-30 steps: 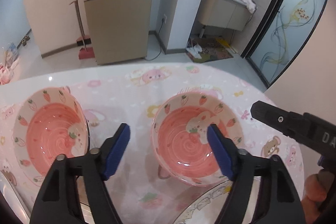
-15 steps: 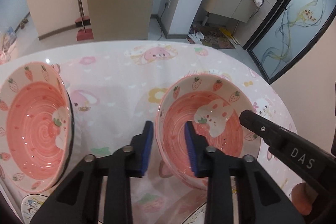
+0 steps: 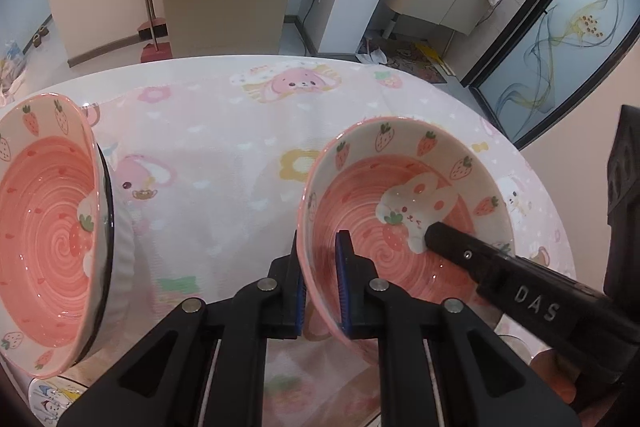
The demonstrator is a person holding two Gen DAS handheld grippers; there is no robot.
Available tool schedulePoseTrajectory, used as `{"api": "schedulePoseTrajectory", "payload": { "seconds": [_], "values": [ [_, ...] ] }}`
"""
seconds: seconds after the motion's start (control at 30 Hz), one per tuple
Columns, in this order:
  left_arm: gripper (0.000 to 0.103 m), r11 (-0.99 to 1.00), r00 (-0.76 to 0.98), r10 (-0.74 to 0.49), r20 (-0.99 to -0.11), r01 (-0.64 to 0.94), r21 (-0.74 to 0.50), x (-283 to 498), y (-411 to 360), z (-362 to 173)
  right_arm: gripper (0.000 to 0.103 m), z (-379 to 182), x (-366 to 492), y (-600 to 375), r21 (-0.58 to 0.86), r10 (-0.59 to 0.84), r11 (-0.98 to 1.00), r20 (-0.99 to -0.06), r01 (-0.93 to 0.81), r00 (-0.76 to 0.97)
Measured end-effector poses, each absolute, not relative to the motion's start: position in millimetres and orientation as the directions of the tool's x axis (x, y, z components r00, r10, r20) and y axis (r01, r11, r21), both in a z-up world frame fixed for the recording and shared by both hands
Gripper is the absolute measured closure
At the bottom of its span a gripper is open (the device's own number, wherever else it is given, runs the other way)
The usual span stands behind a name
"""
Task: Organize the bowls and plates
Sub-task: 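Lift the second pink bowl off the tablecloth with the left tool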
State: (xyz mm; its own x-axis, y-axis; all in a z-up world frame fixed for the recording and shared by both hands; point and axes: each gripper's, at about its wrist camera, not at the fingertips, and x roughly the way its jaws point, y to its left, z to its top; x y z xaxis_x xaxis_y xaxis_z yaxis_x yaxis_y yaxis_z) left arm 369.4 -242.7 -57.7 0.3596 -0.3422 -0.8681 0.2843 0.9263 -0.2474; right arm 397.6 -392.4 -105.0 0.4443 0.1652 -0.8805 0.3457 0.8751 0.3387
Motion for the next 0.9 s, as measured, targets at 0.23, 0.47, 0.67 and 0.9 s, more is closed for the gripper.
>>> {"api": "schedulePoseTrajectory", "payload": {
  "seconds": [0.23,0.47,0.67,0.9],
  "values": [
    [0.091,0.921,0.343,-0.351,-0.871,0.293,-0.256,369,-245,-57,0.094,-97,395,-392,0.326,0.144,0.875,-0.881,0.358,0.45],
    [0.091,0.914,0.377,-0.373,-0.848,0.306,-0.266,365,-239,-36,0.093,-70,384,-390,0.337,0.137,0.883,-0.852,0.328,0.506],
    [0.091,0.914,0.426,-0.386,-0.818,0.295,-0.277,360,-225,-11,0.093,-45,375,-374,0.342,0.136,0.894,-0.824,0.291,0.55],
    [0.091,0.909,0.468,-0.403,-0.787,0.302,-0.286,354,-214,12,0.091,-18,364,-361,0.341,0.129,0.904,-0.793,0.259,0.596]
  ]
}}
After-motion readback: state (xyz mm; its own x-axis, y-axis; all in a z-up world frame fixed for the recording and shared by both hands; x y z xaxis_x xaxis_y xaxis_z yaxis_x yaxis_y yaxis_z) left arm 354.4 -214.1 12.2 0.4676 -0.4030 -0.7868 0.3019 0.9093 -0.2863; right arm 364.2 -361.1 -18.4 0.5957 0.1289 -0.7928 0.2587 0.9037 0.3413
